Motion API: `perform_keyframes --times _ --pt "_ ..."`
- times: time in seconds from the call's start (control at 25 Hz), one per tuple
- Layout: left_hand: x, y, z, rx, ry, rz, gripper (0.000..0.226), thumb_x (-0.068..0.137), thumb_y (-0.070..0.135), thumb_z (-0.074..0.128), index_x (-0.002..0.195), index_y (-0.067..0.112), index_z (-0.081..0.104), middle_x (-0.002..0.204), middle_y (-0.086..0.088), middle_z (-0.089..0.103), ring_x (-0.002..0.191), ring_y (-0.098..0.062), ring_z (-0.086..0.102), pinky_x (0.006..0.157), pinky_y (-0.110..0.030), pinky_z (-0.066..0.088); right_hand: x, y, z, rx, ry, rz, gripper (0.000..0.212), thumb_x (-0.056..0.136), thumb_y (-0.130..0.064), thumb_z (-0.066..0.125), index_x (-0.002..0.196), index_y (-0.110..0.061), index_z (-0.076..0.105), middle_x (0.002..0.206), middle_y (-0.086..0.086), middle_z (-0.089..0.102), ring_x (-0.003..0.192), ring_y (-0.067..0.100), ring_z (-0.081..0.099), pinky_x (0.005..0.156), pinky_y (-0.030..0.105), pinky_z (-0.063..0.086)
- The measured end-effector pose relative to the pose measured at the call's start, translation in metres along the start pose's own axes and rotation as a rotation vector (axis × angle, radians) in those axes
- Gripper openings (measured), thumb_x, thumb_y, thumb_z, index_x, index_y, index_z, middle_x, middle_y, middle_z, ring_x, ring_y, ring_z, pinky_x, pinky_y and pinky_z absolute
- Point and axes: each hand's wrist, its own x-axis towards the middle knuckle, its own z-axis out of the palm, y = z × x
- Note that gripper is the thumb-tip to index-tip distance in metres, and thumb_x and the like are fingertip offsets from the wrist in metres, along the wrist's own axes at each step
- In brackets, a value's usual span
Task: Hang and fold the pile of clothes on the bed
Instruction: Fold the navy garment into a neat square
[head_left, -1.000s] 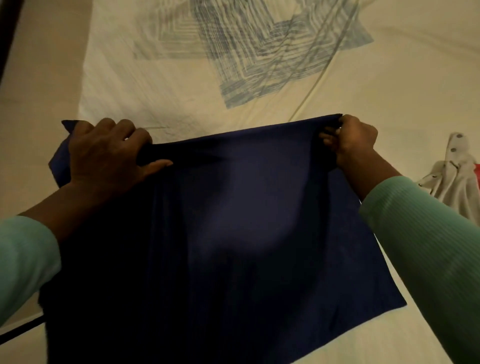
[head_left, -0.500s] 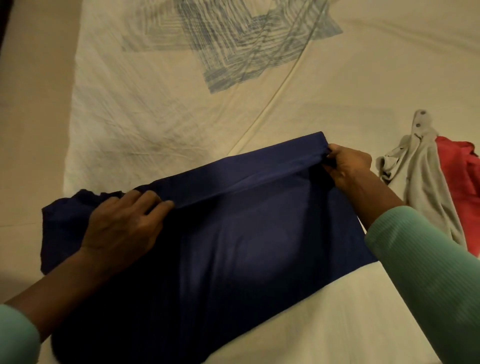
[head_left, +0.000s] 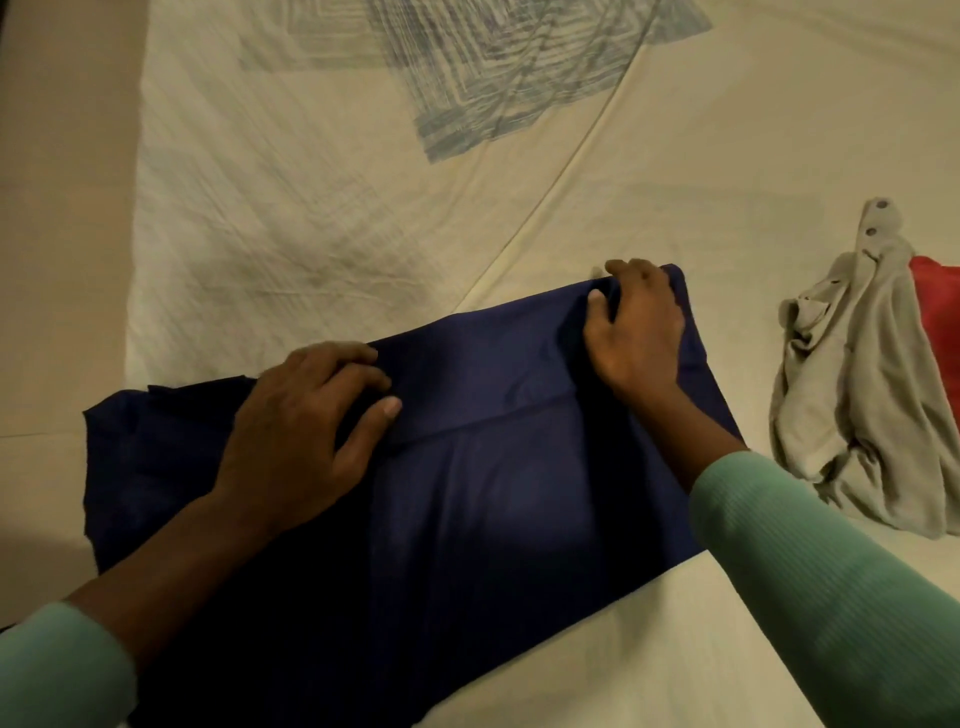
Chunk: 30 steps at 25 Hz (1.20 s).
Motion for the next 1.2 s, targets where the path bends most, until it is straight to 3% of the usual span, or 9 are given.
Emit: perform_keyframes --times 0.12,0.24,0.4,0.6,0.68,0.84,0.92,1.04,1.2 --pt "0.034 -0.015 0.02 0.018 0.029 -0.199 0.03 0.1 0.037 0.052 0.117 0.018 0.068 0.122 -0.004 0.064 0.11 -0.03 0.06 0.09 -0.048 0.044 0.02 -0.006 0.005 -0.14 0.081 0.178 0.054 0.094 -0.008 0.049 0.148 -0.016 0.049 0.156 0.007 0.044 0.143 0.032 0.039 0.116 0.052 0.031" --pt "0.054 -0.032 0.031 0.096 -0.024 -0.312 0.029 0.101 0.045 0.059 0.108 0.018 0.067 0.106 -0.008 0.064 0.1 -0.032 0.059 0.083 -0.049 0.043 0.052 0.02 -0.008 -0.296 0.07 0.338 0.041 0.099 -0.024 0.052 0.14 -0.018 0.055 0.147 0.012 0.05 0.136 0.037 0.041 0.11 0.053 0.032" --pt "0.051 -0.028 0.04 0.151 -0.032 -0.242 0.037 0.103 0.052 0.052 0.086 0.019 0.056 0.085 0.001 0.05 0.08 -0.023 0.048 0.071 -0.041 0.035 0.064 0.049 -0.004 -0.337 -0.014 0.093 0.031 0.107 -0.036 0.045 0.113 -0.009 0.06 0.119 0.018 0.059 0.115 0.04 0.049 0.093 0.052 0.039" --pt "0.055 -0.025 0.043 0.094 0.031 -0.293 0.035 0.106 0.046 0.051 0.084 0.018 0.049 0.072 0.0 0.051 0.062 -0.023 0.048 0.062 -0.037 0.031 0.083 0.056 -0.004 -0.236 0.084 0.102 0.033 0.109 -0.044 0.04 0.116 -0.013 0.051 0.092 0.007 0.06 0.083 0.033 0.054 0.077 0.039 0.034" --pt "0.054 -0.023 0.045 0.146 0.054 -0.315 0.033 0.106 0.047 0.052 0.097 0.016 0.058 0.084 -0.005 0.061 0.073 -0.03 0.057 0.068 -0.042 0.035 0.083 0.055 0.002 -0.346 0.075 0.112 0.038 0.108 -0.046 0.041 0.125 -0.015 0.052 0.107 0.01 0.064 0.097 0.036 0.059 0.087 0.044 0.037" --pt "0.036 -0.006 0.046 0.204 0.113 -0.091 0.045 0.102 0.047 0.056 0.133 0.014 0.061 0.14 -0.009 0.058 0.13 -0.032 0.055 0.107 -0.056 0.032 0.043 0.043 0.001 -0.268 0.305 0.03 0.038 0.106 -0.041 0.041 0.132 -0.018 0.057 0.127 0.01 0.056 0.116 0.031 0.052 0.096 0.043 0.034" --pt "0.018 0.009 0.053 0.143 -0.004 0.088 0.054 0.1 0.05 0.054 0.139 0.013 0.061 0.155 -0.011 0.049 0.145 -0.034 0.046 0.115 -0.059 0.031 0.003 0.045 0.004 -0.172 0.147 -0.128 0.041 0.107 -0.042 0.043 0.138 -0.019 0.057 0.139 0.009 0.054 0.128 0.03 0.05 0.104 0.044 0.034" --pt "-0.01 0.016 0.068 0.239 -0.209 0.143 0.076 0.101 0.064 0.036 0.157 0.014 0.044 0.172 -0.01 0.024 0.159 -0.03 0.021 0.124 -0.061 0.02 -0.05 0.068 0.007 -0.319 -0.178 -0.182 0.067 0.106 -0.061 0.026 0.163 -0.028 0.027 0.172 0.003 0.019 0.16 0.026 0.012 0.127 0.05 0.015" --pt "-0.028 0.033 0.057 0.2 -0.15 0.134 0.077 0.098 0.063 0.046 0.158 0.013 0.044 0.171 -0.014 0.023 0.159 -0.032 0.02 0.123 -0.064 0.019 -0.095 0.092 -0.018 -0.369 -0.093 -0.043 0.073 0.105 -0.064 0.031 0.166 -0.025 0.017 0.174 0.005 0.012 0.161 0.028 0.007 0.126 0.053 0.008"
